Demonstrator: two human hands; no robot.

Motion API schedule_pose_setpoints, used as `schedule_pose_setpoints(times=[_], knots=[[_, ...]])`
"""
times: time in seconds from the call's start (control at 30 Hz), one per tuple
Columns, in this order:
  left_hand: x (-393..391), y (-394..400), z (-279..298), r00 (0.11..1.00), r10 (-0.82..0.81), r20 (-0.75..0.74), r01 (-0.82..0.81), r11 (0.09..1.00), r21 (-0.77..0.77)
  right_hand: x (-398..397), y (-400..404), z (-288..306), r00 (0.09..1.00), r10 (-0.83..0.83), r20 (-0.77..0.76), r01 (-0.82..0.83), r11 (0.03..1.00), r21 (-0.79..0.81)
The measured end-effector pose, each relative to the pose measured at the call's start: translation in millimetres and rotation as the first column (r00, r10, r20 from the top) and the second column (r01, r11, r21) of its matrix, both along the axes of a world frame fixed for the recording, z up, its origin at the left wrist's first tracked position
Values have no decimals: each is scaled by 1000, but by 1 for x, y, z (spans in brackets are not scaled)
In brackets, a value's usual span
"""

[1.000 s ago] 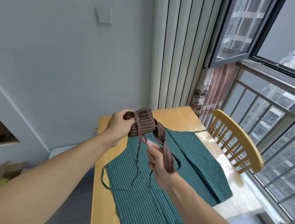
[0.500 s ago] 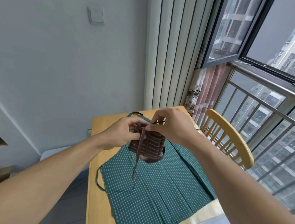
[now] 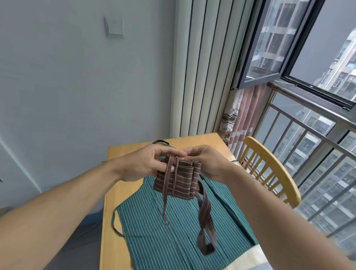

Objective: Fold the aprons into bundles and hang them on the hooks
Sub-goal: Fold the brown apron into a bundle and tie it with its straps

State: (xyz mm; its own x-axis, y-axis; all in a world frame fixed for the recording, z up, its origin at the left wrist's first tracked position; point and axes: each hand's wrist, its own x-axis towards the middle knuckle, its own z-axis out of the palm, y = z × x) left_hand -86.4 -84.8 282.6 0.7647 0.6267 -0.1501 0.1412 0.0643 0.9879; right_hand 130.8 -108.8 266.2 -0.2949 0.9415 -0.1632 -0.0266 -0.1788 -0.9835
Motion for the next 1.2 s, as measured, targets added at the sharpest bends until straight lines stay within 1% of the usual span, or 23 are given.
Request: schedule_pose_setpoints(times=[0.07, 0.13, 0.17, 0.2, 0.23, 0.3, 0.37, 0.4, 0.47, 0.53, 0.57, 0.67, 0.73, 0.8, 0.87, 0.93, 1.0, 1.07, 1.13, 1.2], knots=[[-1, 1, -1, 999, 0, -36, 0, 1000, 0, 3, -1, -7, 993, -80, 91, 78, 997, 16], [-1, 2, -5, 998, 47, -45, -47, 999, 4, 8, 3, -17, 934, -221, 279, 190, 973, 134], [-2, 3, -6, 996, 77, -42, -77, 997, 6, 12, 6, -23, 899, -288, 329, 240, 954, 179], [-2, 4, -7, 995, 95, -33, -95, 995, -2, 18, 6, -29, 887, -331, 322, 284, 941, 185], [-4, 5, -7, 995, 99, -18, -99, 995, -20, 23, 6, -36, 903, -324, 281, 293, 944, 149], [-8, 8, -4, 998, 63, 16, -62, 996, -64, 25, 1, -52, 945, -195, 264, 185, 981, 63], [-9, 10, 2, 999, 19, 29, -17, 997, -71, 19, -6, -65, 952, -18, 306, 23, 1000, -13], [-9, 10, 5, 1000, 10, 26, -9, 998, -54, 12, -12, -69, 956, 76, 285, -63, 997, -52], [-5, 10, 10, 1000, 13, 19, -12, 1000, -15, 0, -20, -77, 946, 289, 145, -282, 957, -65], [-3, 10, 13, 1000, 24, 16, -24, 1000, 6, -12, -27, -83, 857, 515, 6, -515, 857, -22], [-2, 10, 14, 999, 27, 16, -28, 1000, 13, -18, -30, -85, 817, 576, -24, -576, 817, -8], [-4, 10, 13, 999, 28, 21, -28, 999, 21, -32, -35, -91, 751, 648, -129, -655, 755, -19], [-7, 11, 11, 998, 30, 47, -29, 999, -15, -33, -37, -95, 731, 654, -193, -668, 744, -9], [-12, 12, 9, 997, 4, 76, 0, 998, -55, -22, -35, -97, 739, 612, -282, -654, 753, -79], [-19, 13, 8, 995, -55, 81, 61, 995, -73, -8, -30, -96, 761, 574, -304, -631, 764, -137], [-24, 12, 4, 993, -108, 45, 111, 992, -63, 11, -23, -95, 795, 559, -235, -602, 774, -195], [-27, 12, 0, 986, -163, -22, 163, 987, -7, 24, -16, -86, 838, 542, -66, -540, 806, -241], [-26, 12, -7, 977, -199, -82, 204, 977, 58, 30, -10, -72, 864, 484, 142, -436, 858, -270], [-24, 11, -10, 971, -200, -132, 215, 969, 118, 29, -3, -60, 854, 380, 356, -306, 920, -246], [-21, 11, -13, 970, -195, -142, 215, 966, 142, 24, 4, -51, 813, 252, 525, -199, 967, -156]])
